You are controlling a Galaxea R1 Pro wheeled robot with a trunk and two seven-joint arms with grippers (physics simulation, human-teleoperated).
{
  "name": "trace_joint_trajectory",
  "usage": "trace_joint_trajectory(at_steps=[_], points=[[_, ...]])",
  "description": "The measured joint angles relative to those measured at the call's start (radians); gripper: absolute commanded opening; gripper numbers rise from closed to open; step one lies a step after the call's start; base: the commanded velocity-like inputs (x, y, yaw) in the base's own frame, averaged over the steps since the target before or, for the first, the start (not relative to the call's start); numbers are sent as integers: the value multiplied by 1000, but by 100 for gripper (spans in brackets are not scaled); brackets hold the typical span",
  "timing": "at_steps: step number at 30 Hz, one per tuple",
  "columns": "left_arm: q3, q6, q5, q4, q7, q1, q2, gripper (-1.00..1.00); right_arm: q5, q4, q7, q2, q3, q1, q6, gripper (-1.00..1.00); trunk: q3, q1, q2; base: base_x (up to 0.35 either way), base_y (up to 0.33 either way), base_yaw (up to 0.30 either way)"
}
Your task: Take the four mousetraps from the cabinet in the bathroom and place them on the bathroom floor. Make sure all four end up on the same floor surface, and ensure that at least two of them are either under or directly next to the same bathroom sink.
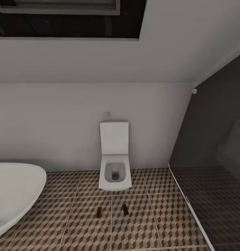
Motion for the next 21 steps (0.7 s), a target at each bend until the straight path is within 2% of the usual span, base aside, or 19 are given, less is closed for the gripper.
trace_joint_trajectory(at_steps=[21], points=[[0,0,0,0,0,0,0,100,0,0,0,0,0,0,0,100,34,0,0,0,0,0]])
